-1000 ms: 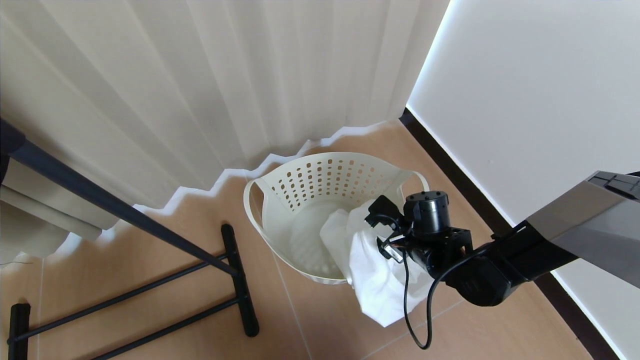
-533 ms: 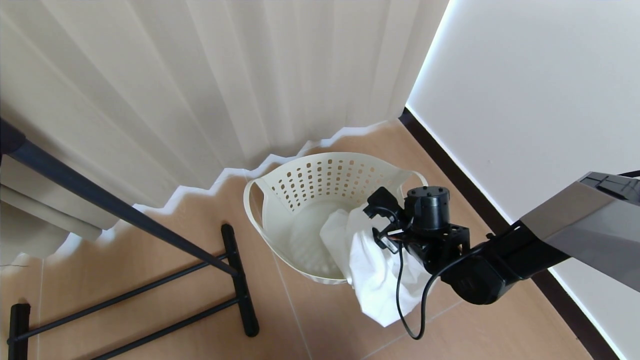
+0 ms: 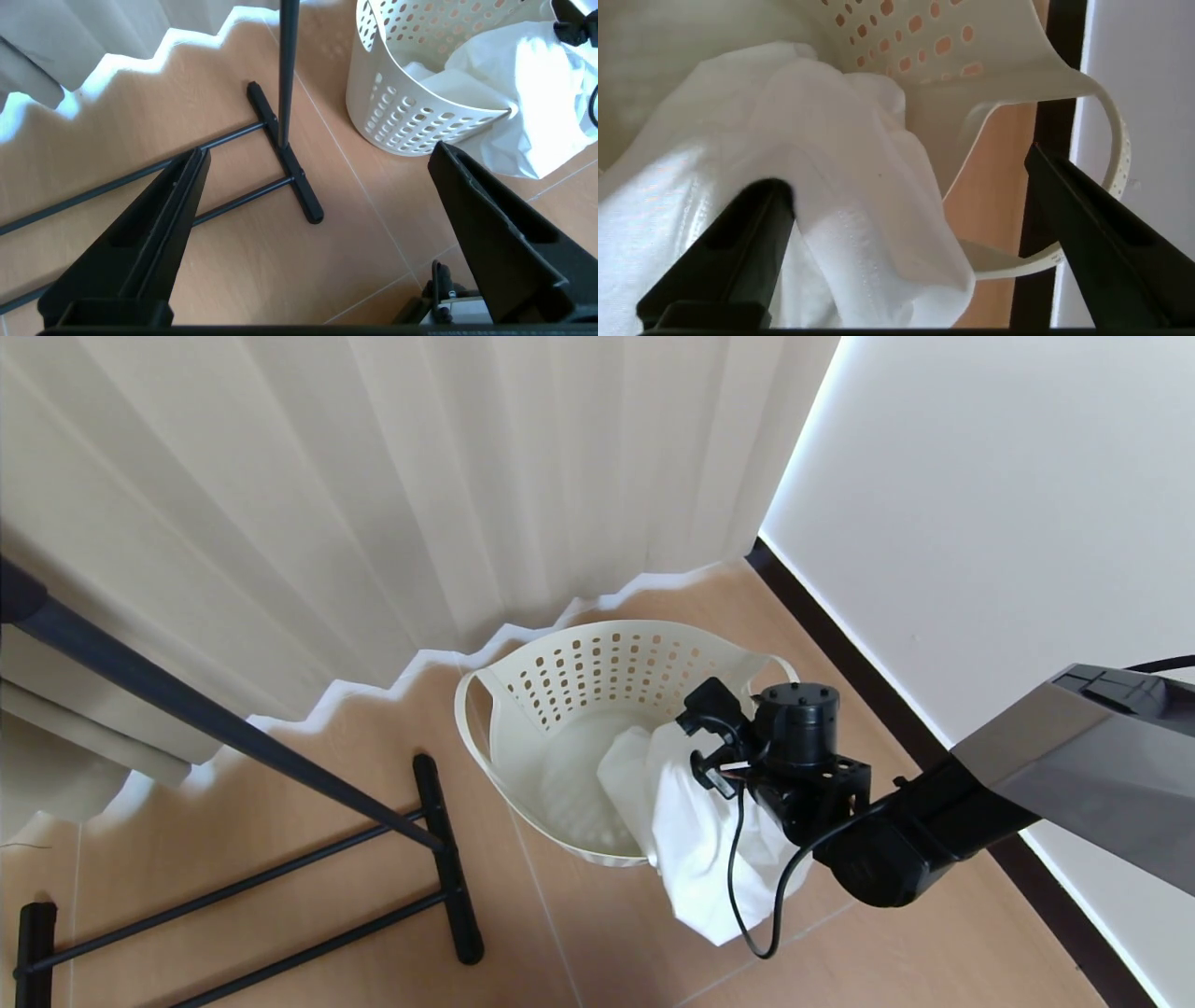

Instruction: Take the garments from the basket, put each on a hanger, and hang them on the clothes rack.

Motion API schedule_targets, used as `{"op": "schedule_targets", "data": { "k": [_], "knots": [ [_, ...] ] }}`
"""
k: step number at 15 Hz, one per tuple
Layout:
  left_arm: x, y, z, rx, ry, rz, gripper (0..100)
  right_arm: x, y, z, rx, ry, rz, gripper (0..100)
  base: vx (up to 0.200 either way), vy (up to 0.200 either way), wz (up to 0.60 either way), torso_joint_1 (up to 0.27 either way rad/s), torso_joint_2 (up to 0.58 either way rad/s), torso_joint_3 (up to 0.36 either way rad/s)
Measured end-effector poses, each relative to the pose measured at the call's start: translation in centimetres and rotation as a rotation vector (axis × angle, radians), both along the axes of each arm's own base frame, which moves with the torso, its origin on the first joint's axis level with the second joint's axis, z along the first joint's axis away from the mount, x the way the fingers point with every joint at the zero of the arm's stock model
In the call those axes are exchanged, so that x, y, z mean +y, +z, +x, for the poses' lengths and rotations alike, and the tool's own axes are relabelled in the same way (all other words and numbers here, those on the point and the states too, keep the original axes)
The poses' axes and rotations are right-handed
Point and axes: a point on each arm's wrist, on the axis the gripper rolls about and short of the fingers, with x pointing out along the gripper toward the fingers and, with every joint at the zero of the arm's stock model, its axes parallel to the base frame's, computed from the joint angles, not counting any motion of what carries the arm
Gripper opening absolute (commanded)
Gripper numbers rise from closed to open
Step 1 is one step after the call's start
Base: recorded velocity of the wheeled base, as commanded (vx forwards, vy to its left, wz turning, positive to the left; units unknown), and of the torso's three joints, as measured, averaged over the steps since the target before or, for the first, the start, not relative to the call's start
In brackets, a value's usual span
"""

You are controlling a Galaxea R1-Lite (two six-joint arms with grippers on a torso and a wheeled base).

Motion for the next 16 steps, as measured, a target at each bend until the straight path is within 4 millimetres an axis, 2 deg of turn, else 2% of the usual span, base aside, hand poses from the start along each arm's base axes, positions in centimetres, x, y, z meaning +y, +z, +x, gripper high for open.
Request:
{"op": "schedule_targets", "data": {
  "k": [1,5,9,11,16],
  "knots": [
    [0.0,0.0,0.0,0.000,0.000,0.000,100,0.0,-0.1,0.0,0.001,0.000,-0.001,0,0.000,0.000,0.00,0.000,0.00,0.000],
    [0.0,0.0,0.0,0.000,0.000,0.000,100,0.0,-0.4,-0.2,0.009,0.003,-0.003,0,0.000,0.000,0.00,0.000,0.00,0.000],
    [0.0,0.0,0.0,0.000,0.000,0.001,100,0.1,-0.1,-1.6,-0.051,0.023,0.030,0,0.000,0.000,0.00,0.000,0.00,0.000],
    [0.0,0.0,0.0,0.000,0.000,0.003,100,0.1,0.4,-3.5,-0.092,0.050,0.055,0,0.000,0.000,0.00,0.000,0.00,0.000],
    [0.0,0.0,0.0,0.000,0.000,0.003,100,0.0,4.2,-11.1,-0.239,0.170,0.165,0,0.000,0.000,0.00,0.000,0.00,0.000]
  ]
}}
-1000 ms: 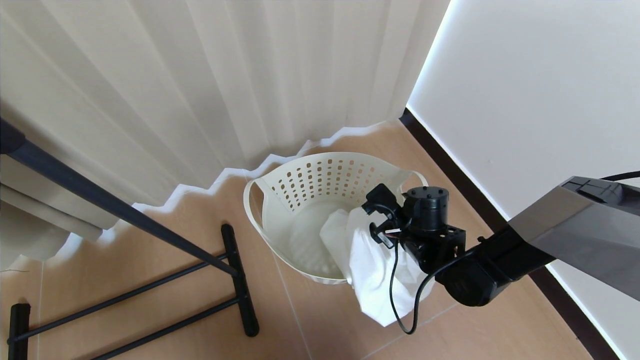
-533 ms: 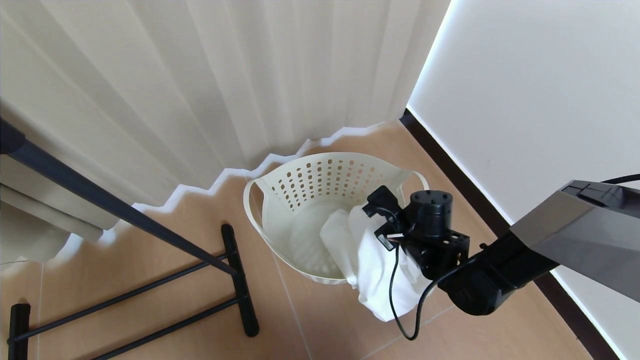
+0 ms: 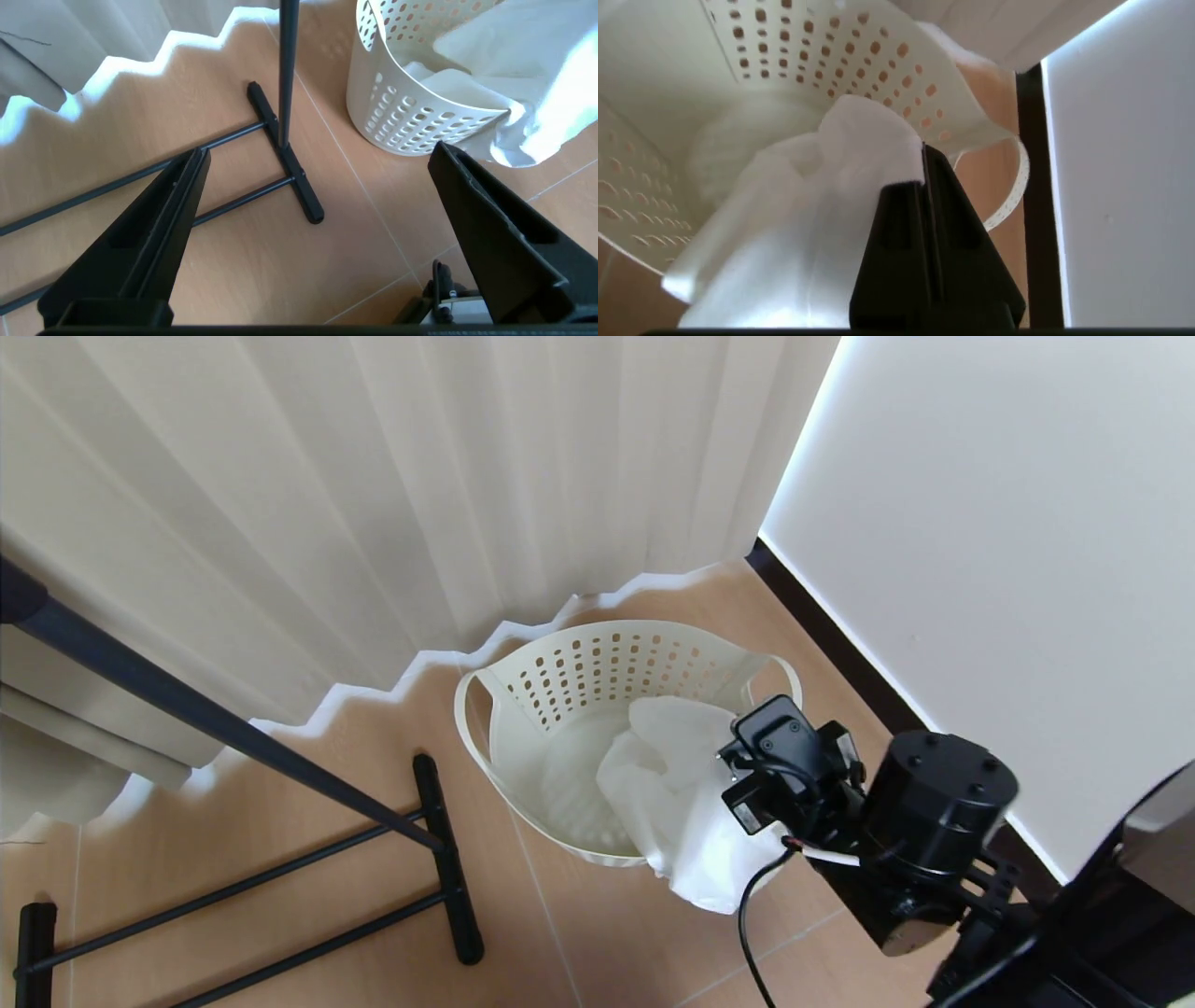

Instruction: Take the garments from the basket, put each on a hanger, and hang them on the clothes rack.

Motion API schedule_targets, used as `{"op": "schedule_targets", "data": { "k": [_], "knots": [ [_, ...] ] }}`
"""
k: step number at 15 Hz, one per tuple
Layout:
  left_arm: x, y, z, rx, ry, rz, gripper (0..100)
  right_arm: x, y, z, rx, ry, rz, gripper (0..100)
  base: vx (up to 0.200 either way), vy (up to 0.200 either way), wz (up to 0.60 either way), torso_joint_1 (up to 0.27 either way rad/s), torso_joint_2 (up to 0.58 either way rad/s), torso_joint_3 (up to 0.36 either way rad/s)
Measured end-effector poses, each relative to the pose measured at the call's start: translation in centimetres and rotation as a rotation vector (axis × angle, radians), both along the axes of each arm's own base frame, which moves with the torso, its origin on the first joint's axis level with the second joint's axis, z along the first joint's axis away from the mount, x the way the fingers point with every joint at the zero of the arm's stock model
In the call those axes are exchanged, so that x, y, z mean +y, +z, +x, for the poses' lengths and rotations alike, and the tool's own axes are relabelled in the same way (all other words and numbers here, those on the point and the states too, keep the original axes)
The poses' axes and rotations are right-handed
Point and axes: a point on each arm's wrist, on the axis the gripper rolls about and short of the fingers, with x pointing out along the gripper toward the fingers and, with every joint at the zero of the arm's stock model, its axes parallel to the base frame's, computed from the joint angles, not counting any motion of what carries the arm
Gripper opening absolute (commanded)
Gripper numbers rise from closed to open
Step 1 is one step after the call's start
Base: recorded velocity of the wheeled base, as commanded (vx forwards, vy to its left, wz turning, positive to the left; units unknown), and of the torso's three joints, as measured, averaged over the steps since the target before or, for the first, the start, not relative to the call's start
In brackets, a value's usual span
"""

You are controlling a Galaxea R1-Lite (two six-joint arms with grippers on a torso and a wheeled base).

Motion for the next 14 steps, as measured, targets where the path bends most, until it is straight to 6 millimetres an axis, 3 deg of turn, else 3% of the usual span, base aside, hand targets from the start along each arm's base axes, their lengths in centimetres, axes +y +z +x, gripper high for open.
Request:
{"op": "schedule_targets", "data": {
  "k": [4,9,14],
  "knots": [
    [0.0,0.0,0.0,0.000,-0.002,0.002,100,0.5,1.3,-3.7,-0.035,0.092,0.021,0,0.000,0.000,0.00,0.000,0.00,0.000],
    [0.0,0.0,0.0,0.000,-0.002,0.000,100,0.5,1.6,-4.2,-0.042,0.104,0.028,0,0.000,0.000,0.00,0.000,0.00,0.017],
    [0.0,0.0,0.0,0.000,-0.002,-0.001,100,0.3,1.9,-4.2,-0.048,0.098,0.034,0,0.000,0.000,0.00,0.003,0.00,0.180]
  ]
}}
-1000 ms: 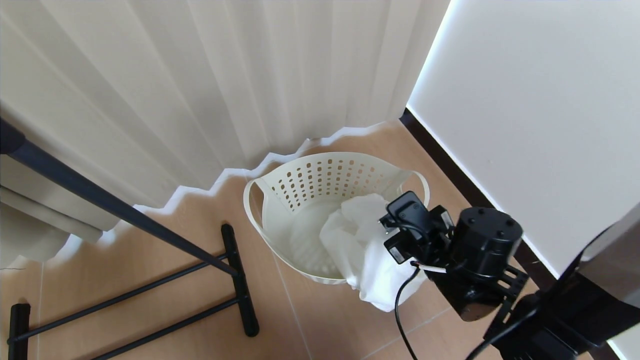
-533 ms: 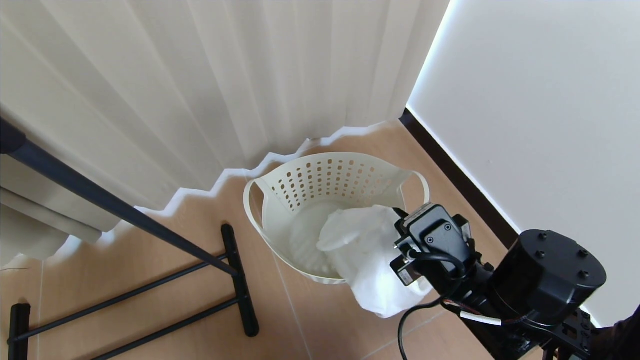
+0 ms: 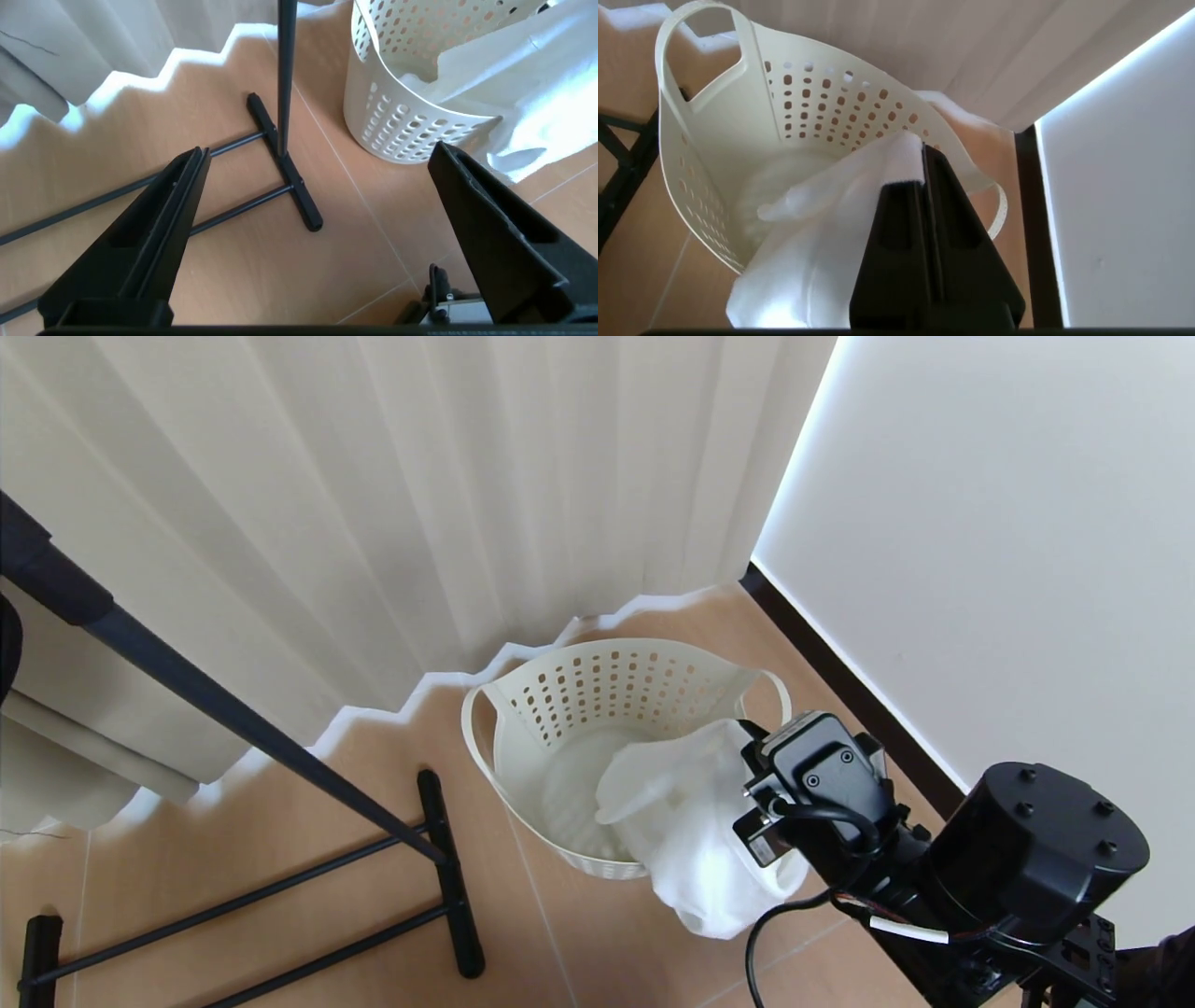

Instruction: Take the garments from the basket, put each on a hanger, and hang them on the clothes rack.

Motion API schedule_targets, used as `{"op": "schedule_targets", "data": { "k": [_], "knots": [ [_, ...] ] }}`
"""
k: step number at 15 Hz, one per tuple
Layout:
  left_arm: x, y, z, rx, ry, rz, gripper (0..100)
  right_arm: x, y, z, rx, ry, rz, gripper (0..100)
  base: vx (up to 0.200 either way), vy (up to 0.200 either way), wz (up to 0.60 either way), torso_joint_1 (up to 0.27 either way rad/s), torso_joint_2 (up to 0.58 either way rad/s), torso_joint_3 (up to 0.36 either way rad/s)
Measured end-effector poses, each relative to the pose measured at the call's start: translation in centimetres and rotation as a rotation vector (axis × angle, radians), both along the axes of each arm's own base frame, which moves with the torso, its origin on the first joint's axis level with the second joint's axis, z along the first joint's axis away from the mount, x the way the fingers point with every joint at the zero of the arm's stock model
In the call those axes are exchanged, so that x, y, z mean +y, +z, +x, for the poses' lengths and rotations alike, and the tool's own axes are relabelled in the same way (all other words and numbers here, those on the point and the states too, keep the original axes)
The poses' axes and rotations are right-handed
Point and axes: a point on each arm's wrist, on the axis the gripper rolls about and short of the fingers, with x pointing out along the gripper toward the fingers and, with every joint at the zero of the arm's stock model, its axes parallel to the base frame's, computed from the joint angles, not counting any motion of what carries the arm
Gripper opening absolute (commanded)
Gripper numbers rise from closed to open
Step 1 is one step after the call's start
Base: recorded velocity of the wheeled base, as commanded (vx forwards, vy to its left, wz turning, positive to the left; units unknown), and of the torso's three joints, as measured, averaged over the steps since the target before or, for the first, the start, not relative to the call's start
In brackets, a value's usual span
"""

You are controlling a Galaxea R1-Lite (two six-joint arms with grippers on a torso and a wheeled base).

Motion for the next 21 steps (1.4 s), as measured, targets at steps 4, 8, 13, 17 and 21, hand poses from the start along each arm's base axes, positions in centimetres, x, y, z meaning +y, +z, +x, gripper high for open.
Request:
{"op": "schedule_targets", "data": {
  "k": [4,8,13,17,21],
  "knots": [
    [0.0,0.0,0.0,-0.001,0.000,0.000,100,-0.3,0.3,0.3,-0.012,-0.013,0.013,0,0.000,0.000,0.00,0.004,0.00,0.203],
    [0.0,0.0,0.0,-0.001,0.000,0.000,100,-0.2,0.5,0.4,-0.034,-0.015,0.034,0,0.000,0.000,0.00,0.000,0.00,0.201],
    [0.0,0.0,0.0,-0.001,0.000,0.000,100,-0.6,0.7,0.9,-0.039,-0.036,0.039,0,0.000,0.000,0.00,0.000,0.00,0.203],
    [0.0,0.0,0.0,-0.001,0.000,0.000,100,-1.0,0.7,1.2,-0.038,-0.048,0.038,0,0.000,0.000,0.00,-0.001,-0.13,0.061],
    [0.0,0.0,0.0,0.000,0.000,0.000,100,-1.1,0.7,1.3,-0.039,-0.051,0.038,0,0.000,0.000,0.00,0.018,-0.40,-0.284]
  ]
}}
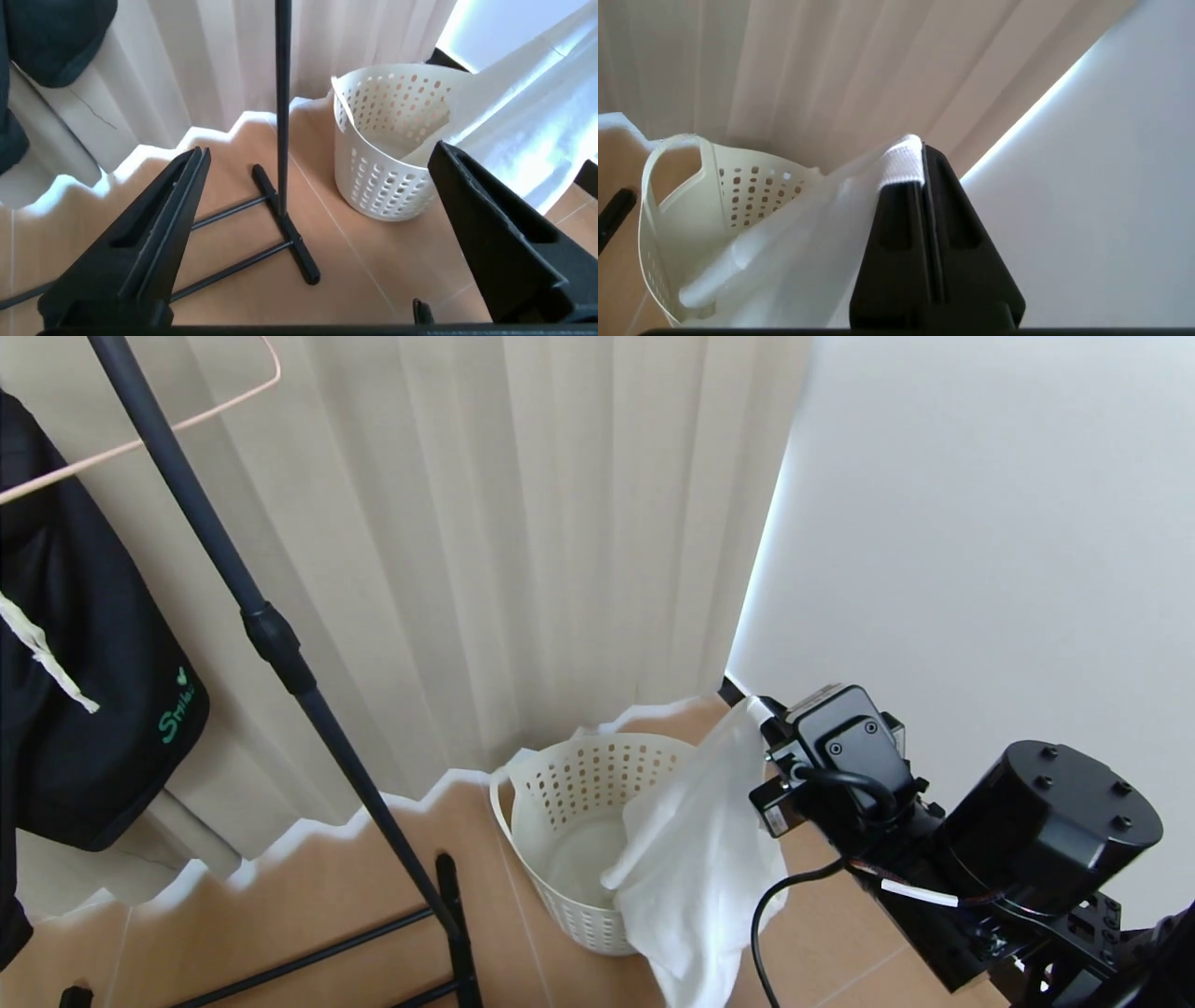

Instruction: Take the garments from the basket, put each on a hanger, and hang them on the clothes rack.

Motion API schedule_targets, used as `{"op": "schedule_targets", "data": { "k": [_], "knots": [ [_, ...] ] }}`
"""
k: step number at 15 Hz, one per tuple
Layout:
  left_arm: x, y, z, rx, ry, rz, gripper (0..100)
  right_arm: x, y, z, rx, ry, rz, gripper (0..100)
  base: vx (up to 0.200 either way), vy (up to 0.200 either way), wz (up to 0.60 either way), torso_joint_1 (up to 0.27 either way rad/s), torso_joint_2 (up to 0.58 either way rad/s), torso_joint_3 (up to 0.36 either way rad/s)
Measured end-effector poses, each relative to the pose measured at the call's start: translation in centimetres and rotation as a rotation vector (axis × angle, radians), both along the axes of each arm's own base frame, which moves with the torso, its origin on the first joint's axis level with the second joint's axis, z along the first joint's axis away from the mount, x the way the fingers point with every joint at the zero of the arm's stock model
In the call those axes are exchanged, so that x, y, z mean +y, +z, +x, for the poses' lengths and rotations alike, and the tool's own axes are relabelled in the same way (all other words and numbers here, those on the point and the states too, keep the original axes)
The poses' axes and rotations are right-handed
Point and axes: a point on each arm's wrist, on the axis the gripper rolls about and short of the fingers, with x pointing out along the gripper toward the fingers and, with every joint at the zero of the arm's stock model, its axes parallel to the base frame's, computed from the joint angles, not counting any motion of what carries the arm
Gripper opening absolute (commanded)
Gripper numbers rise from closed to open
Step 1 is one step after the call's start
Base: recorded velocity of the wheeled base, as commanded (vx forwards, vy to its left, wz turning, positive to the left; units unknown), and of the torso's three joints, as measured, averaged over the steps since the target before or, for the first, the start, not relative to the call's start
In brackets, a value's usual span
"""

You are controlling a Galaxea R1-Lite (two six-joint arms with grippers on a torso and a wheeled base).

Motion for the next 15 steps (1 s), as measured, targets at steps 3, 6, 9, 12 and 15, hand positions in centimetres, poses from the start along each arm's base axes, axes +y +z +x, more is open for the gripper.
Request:
{"op": "schedule_targets", "data": {
  "k": [3,6,9,12,15],
  "knots": [
    [0.00,0.00,0.00,0.000,0.000,0.000,100,0.01,0.00,0.00,0.000,0.000,0.000,0,0.000,0.000,0.00,0.069,-0.44,-0.369],
    [0.00,0.00,0.00,-0.001,0.000,-0.001,100,0.01,-0.04,-0.01,0.001,0.000,-0.001,0,0.000,0.000,0.00,0.111,-0.46,-0.351],
    [0.00,0.01,0.00,-0.001,0.000,-0.001,100,0.00,-0.05,-0.02,0.001,0.001,-0.001,0,0.000,0.000,0.00,0.134,-0.47,-0.217],
    [0.00,0.00,0.00,0.000,0.001,-0.001,100,-0.01,-0.08,-0.03,0.002,0.002,-0.001,0,0.000,0.000,0.00,0.162,-0.50,-0.150],
    [0.00,0.00,0.00,0.000,0.001,-0.001,100,-0.01,-0.06,-0.04,0.001,0.002,-0.001,0,0.000,0.000,0.00,0.183,-0.52,-0.198]
  ]
}}
